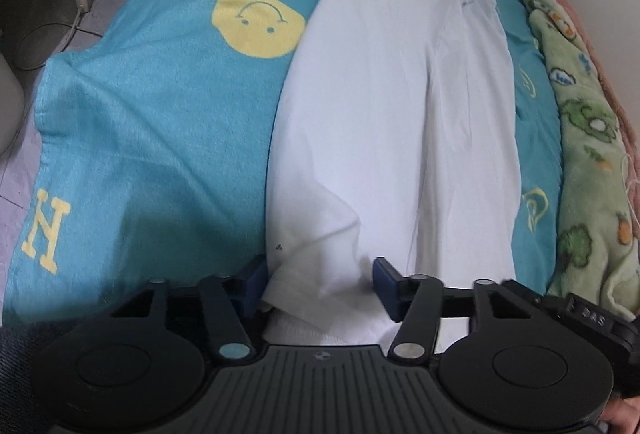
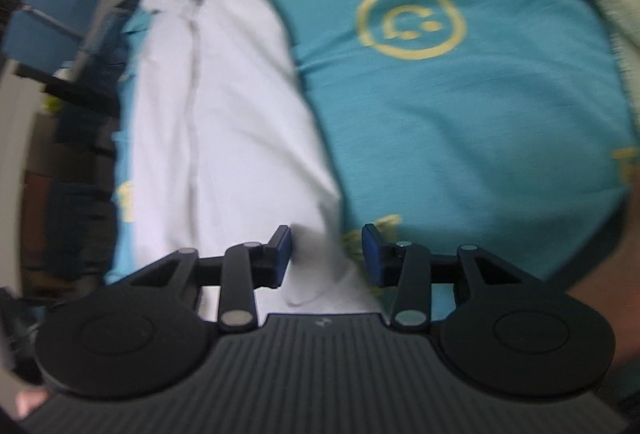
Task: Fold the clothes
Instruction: 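Close the left gripper on the hem end of the white strip, then lift the hem with the left gripper and fold it toward the collar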
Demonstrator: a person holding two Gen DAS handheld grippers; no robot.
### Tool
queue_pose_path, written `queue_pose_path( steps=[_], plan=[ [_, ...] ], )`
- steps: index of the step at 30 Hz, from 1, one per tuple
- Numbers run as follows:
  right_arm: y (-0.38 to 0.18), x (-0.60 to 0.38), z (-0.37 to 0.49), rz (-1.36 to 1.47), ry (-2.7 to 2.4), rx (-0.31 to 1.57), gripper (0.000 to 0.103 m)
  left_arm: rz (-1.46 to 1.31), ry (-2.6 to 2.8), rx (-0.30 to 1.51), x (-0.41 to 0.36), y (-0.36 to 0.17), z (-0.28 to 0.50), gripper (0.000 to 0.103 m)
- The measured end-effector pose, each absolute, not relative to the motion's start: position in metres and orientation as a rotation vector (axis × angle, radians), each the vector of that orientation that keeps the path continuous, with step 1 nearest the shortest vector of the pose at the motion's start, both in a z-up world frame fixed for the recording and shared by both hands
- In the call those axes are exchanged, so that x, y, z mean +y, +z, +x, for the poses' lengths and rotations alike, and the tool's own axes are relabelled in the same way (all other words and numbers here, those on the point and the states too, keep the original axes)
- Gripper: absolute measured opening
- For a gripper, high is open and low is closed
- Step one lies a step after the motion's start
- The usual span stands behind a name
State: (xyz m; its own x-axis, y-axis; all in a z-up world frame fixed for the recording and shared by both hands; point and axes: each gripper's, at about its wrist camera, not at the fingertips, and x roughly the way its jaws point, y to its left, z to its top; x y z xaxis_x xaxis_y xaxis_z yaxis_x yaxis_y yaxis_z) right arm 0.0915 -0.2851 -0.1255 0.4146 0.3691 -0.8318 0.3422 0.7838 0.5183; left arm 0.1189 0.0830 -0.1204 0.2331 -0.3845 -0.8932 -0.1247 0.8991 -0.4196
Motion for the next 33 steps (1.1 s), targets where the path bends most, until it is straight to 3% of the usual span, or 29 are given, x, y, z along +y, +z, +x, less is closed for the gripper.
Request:
queue_pose_path(
  steps=[1,3,5,7,11,12,14,16,18,25,33],
  plan=[
    [-0.126,-0.284,0.091,0.696,0.008,1.177,0.047,-0.447,-0.197,1.340,0.082,-0.120,0.117,0.040],
    [-0.128,-0.280,0.092,0.698,0.047,1.204,0.047,-0.437,-0.218,1.347,0.080,-0.119,0.113,0.039],
    [-0.130,-0.273,0.091,0.716,0.103,1.236,0.047,-0.443,-0.235,1.357,0.079,-0.119,0.112,0.040],
    [-0.129,-0.267,0.090,0.682,0.114,1.261,0.047,-0.462,-0.247,1.363,0.079,-0.121,0.112,0.052],
    [-0.132,-0.264,0.092,0.670,0.099,1.279,0.045,-0.466,-0.261,1.355,0.077,-0.120,0.110,0.053],
    [-0.130,-0.263,0.091,0.663,0.102,1.275,0.045,-0.457,-0.256,1.349,0.076,-0.119,0.109,0.048],
    [-0.122,-0.254,0.089,0.587,0.125,1.257,0.030,-0.447,-0.250,1.340,0.074,-0.117,0.105,0.035],
    [-0.113,-0.244,0.086,0.518,0.149,1.231,0.021,-0.430,-0.262,1.333,0.070,-0.114,0.103,0.020],
    [-0.103,-0.234,0.084,0.454,0.175,1.201,0.017,-0.433,-0.288,1.313,0.068,-0.109,0.100,0.011],
    [-0.058,-0.249,0.078,0.567,0.179,1.030,0.011,-0.620,-0.353,1.169,0.083,-0.072,0.092,0.008],
    [0.019,-0.261,0.057,0.674,0.195,0.825,0.010,-0.688,-0.414,0.906,0.091,0.041,0.084,0.007]
  ],
)
